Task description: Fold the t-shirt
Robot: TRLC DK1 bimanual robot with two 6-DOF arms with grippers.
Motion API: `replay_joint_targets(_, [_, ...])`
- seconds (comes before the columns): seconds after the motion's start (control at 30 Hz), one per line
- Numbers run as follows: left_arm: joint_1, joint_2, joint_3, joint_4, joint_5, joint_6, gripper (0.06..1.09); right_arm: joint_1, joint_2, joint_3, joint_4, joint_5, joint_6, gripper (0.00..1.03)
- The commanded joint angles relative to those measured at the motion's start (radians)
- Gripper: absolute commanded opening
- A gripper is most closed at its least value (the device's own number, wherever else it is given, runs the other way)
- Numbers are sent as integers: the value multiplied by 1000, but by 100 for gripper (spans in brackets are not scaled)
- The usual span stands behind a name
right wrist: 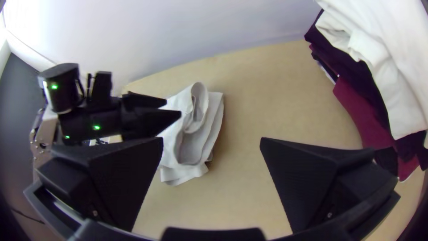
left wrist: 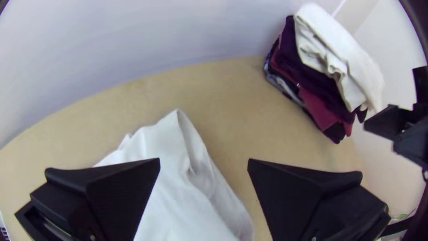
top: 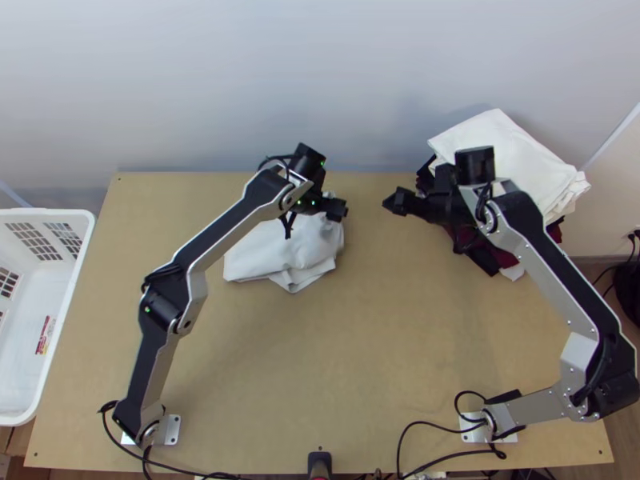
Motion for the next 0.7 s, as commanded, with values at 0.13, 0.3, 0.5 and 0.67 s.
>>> replay_joint_targets(0.13, [106,-126,29,-99,3,28,104,64,92,-20,40,0,-3,98])
replay_joint_targets(0.3, [215,-206,1,-165,-6,74,104,172,198,41,43,49,3,98])
replay_joint_targets(0.5, [319,-294,-6,-200,-6,83,104,294,355,197,48,236,-26,98])
replay_joint_targets(0.67, [371,-346,-63,-210,-6,85,104,344,481,345,48,375,-56,98])
